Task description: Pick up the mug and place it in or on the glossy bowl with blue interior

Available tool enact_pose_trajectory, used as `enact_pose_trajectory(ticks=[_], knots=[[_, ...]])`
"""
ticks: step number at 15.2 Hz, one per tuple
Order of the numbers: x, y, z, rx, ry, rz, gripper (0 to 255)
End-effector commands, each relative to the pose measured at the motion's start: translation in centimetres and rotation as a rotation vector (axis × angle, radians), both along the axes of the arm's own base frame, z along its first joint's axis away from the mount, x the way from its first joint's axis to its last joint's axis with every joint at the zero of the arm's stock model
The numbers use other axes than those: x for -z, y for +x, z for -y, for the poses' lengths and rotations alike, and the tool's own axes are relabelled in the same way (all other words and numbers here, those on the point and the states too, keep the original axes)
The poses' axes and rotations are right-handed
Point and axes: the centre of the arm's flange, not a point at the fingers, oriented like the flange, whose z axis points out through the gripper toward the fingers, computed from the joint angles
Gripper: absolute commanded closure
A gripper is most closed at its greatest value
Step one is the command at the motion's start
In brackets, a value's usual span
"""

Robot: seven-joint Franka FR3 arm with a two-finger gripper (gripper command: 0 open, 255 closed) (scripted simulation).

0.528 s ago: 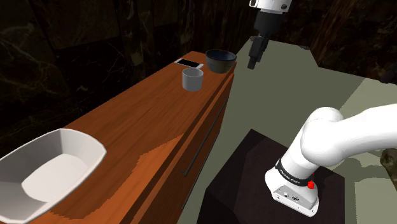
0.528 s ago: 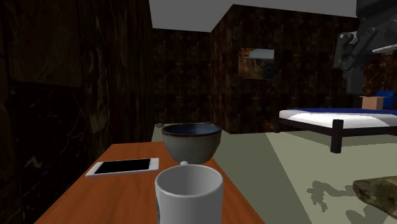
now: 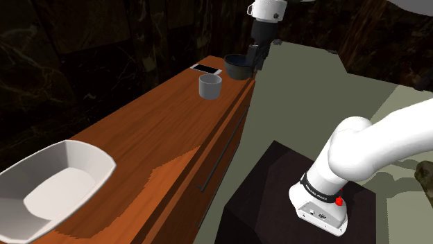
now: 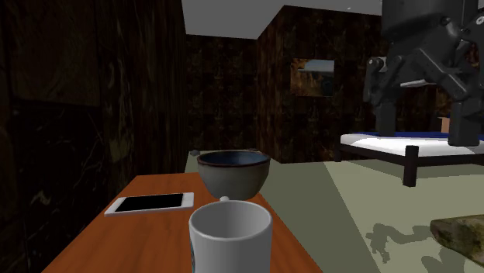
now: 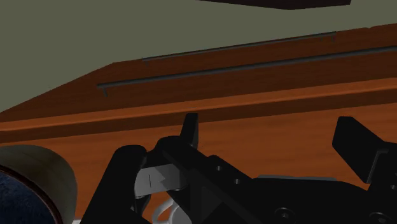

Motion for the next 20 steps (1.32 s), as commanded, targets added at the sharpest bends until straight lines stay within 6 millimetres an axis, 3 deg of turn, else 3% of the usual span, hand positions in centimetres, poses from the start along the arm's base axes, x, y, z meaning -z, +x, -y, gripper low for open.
enact_pose_trajectory(ticks=[1,16,20], knots=[[1.3,2.4,-0.4,0.007,-0.006,0.000,0],[9.3,20.4,-3.8,0.055,-0.053,-0.005,0],[11.4,20.3,-3.7,0.055,-0.053,-0.005,0]])
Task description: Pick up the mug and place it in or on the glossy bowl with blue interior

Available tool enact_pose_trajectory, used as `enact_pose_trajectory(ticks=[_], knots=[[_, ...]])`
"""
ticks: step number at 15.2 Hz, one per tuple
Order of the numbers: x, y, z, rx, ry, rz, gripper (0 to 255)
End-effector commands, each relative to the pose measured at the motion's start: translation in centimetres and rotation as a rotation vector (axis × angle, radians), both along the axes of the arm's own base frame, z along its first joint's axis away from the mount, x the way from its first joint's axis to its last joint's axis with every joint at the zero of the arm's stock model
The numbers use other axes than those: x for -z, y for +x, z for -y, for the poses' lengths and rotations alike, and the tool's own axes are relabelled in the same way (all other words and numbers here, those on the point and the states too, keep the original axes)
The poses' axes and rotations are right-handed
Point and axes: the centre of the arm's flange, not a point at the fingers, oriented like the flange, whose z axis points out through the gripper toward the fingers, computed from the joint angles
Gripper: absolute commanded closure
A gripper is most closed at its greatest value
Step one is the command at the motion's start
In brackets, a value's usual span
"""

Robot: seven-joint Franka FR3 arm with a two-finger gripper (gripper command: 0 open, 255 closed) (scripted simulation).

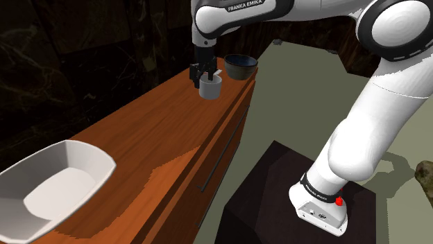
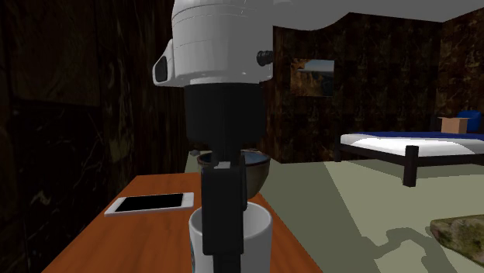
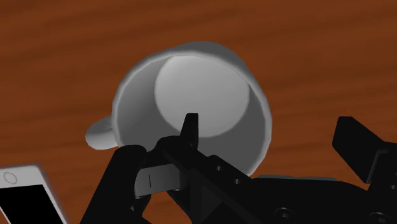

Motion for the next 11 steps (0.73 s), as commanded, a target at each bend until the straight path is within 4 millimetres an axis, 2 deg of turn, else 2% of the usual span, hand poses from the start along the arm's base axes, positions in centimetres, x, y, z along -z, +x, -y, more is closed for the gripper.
enact_pose_trajectory(ticks=[1,4,11], knots=[[1.1,0.1,0.1,0.000,0.000,0.001,0],[2.4,0.0,0.1,0.000,0.000,0.001,0],[2.4,0.1,0.1,0.000,0.000,0.001,0]])
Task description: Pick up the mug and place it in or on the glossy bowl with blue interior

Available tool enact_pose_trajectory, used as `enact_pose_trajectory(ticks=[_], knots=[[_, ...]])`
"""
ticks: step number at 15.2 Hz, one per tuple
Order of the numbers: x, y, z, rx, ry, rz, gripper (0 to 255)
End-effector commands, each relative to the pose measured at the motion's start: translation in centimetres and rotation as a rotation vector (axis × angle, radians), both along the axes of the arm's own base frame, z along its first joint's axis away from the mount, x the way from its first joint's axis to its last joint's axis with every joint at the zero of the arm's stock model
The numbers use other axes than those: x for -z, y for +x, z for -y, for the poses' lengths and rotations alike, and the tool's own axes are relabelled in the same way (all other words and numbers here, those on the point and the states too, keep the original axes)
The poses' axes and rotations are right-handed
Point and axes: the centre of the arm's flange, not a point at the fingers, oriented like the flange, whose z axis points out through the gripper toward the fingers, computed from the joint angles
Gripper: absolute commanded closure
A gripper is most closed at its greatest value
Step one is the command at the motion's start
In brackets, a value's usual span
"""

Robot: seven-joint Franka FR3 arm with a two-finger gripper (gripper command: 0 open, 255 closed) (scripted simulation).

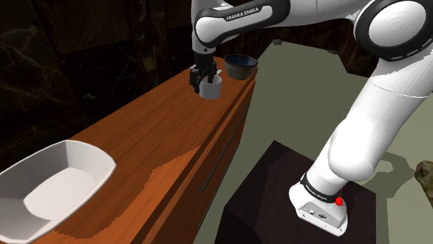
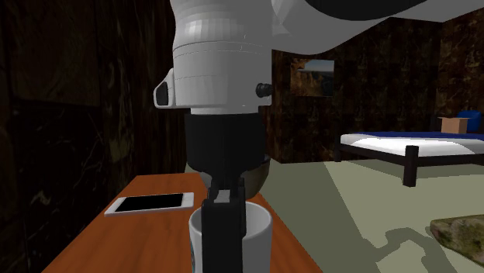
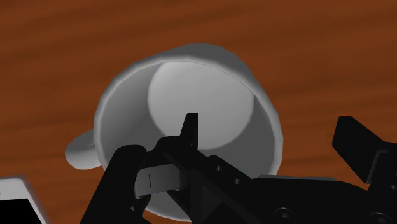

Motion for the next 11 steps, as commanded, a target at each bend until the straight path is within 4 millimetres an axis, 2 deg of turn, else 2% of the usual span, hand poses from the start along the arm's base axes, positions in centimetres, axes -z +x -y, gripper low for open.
enact_pose_trajectory(ticks=[1,2,11], knots=[[0.00,0.00,0.00,0.000,0.000,0.000,0],[0.00,0.00,0.00,0.000,0.000,0.000,255],[0.01,0.00,0.00,0.000,0.000,0.000,255]])
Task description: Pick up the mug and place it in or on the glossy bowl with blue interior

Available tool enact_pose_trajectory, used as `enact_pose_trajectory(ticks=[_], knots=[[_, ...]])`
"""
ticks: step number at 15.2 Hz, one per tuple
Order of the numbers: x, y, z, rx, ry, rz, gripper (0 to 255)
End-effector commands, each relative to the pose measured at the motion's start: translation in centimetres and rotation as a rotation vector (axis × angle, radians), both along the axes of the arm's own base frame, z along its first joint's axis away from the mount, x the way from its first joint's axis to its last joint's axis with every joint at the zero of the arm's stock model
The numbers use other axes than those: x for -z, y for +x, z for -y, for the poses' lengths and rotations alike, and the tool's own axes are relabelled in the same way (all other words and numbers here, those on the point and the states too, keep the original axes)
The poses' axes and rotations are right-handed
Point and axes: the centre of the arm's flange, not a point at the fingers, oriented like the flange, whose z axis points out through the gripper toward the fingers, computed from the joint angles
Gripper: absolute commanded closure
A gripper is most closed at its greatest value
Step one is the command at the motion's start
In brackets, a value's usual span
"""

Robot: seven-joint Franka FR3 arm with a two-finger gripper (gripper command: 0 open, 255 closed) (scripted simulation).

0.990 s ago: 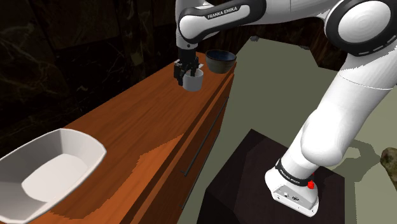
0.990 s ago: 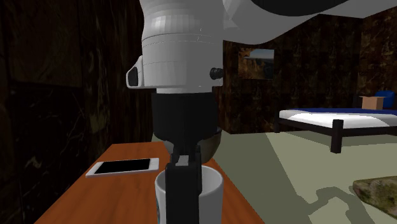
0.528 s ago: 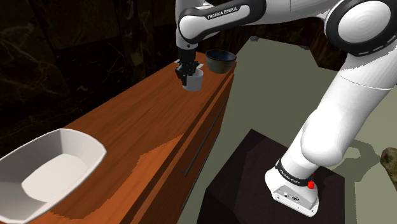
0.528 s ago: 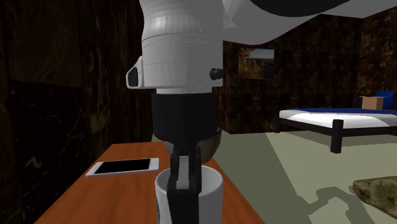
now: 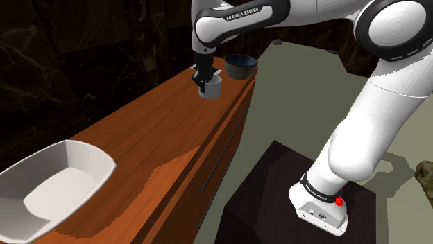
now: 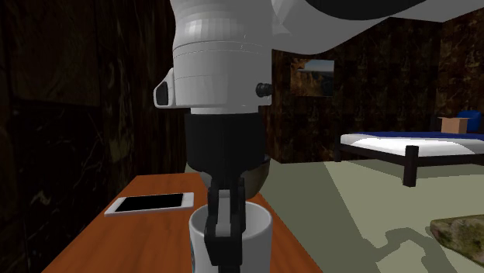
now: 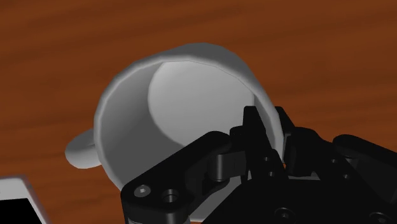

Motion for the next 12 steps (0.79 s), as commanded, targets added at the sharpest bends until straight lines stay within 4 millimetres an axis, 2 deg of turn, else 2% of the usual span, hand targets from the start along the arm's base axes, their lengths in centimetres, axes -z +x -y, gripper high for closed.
enact_pose_trajectory(ticks=[1,12], knots=[[-0.5,0.0,0.0,0.000,0.000,0.000,255],[-6.3,0.0,0.0,0.000,0.000,0.000,255]])
